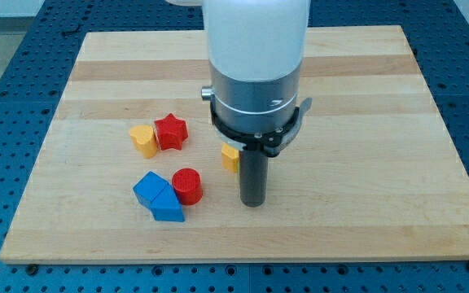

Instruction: Push the green circle and the yellow hexagon slightly up

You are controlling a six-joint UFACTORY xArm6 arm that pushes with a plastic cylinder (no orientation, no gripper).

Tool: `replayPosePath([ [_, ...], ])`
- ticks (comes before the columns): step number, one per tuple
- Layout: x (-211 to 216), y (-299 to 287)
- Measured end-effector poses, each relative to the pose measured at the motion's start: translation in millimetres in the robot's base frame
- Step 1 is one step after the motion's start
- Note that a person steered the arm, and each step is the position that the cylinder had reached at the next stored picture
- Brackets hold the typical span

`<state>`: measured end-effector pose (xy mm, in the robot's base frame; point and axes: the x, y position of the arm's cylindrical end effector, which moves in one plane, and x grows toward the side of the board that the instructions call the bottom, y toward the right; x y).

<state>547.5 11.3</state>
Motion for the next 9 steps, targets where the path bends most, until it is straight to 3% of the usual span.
replayPosePath([
  [3, -54, 80],
  [9, -13, 37],
])
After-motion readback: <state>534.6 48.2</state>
